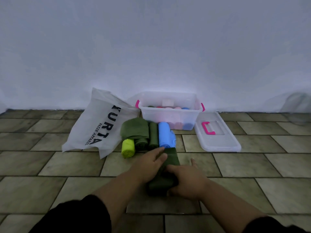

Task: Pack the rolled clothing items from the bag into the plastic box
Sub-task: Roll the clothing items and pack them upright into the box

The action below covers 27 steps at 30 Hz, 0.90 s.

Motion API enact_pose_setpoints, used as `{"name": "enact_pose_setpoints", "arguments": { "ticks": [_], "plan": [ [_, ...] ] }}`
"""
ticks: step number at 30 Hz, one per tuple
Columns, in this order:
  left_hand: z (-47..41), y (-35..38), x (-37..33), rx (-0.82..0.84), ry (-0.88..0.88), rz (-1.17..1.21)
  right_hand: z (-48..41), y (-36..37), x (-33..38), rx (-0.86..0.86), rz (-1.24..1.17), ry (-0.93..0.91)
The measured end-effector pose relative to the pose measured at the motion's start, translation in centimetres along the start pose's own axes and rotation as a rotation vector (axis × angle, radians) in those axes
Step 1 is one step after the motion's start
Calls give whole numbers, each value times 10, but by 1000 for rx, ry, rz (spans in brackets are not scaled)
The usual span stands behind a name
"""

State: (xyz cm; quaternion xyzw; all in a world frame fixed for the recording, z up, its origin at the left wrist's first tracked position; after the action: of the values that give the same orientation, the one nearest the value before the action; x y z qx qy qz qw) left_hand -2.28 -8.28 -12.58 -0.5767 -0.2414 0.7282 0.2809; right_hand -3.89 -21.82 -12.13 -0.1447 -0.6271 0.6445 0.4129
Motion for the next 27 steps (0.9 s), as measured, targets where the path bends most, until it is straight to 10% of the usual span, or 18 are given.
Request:
{"name": "enact_pose_setpoints", "arguments": {
  "ticks": [14,21,27],
  "plan": [
    [31,10,20,15,-54,-445,5,-4,-30,-248,-491,119],
    [41,23,4,-146,255,-657,-11,-6,-31,-225,-250,74],
    [18,10,7,-71,92,-549,-8,-16,-9,-414,22,-197]
  ]
}}
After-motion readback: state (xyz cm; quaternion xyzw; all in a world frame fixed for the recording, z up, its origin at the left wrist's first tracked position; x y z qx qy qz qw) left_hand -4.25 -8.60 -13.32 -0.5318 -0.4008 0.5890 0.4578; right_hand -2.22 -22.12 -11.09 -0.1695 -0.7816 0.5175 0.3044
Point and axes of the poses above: each hand's wrist, its own z-axis away from the middle knuckle, its own y-axis out of the palm, x = y × z, the point moved 6 cm from there along -z, towards the middle knuckle, and after that the axes turned 10 degrees about -y, right-handed, at the moved point
